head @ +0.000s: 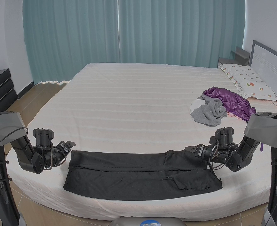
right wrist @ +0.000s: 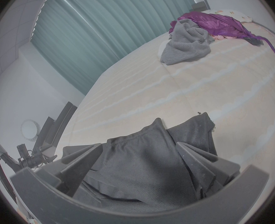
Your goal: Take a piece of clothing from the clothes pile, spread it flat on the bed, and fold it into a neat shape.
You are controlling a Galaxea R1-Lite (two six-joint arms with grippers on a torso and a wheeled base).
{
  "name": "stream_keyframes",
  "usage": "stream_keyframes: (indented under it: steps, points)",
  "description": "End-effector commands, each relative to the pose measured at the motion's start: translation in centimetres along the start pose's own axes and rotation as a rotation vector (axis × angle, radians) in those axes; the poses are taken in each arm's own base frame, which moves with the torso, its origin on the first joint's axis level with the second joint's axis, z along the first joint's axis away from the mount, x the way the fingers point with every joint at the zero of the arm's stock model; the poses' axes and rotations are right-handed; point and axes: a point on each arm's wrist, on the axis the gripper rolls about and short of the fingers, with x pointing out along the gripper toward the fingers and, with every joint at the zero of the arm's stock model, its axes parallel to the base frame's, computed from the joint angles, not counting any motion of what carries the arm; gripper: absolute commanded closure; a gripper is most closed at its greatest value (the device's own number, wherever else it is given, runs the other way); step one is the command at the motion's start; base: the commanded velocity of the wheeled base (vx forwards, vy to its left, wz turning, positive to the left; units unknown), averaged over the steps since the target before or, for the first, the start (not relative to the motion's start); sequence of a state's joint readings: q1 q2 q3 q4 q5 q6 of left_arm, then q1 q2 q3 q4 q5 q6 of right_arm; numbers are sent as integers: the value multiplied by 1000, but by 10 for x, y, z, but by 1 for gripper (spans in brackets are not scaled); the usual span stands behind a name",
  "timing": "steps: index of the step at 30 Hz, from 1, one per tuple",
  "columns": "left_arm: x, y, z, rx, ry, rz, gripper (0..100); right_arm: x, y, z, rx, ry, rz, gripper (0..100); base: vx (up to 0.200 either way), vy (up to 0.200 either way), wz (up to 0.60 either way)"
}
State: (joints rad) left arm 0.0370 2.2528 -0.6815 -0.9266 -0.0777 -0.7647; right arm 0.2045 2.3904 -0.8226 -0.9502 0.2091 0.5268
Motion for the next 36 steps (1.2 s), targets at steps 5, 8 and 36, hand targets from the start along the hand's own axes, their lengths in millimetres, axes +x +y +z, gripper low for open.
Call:
stream_keyframes:
  steps: [5, 8, 36]
  points:
    - [9, 6, -4, -5, 17, 19, 0, 8, -8, -12, -4, 37, -19, 0, 0, 0, 0]
    - [10, 7, -5, -2, 20, 20, 0, 11, -12, -14, -5, 44, -27, 0, 0, 0, 0]
    - [9, 6, -5, -4, 19, 19, 0, -5, -23, -15, -34, 59, -62, 100, 0, 0, 0]
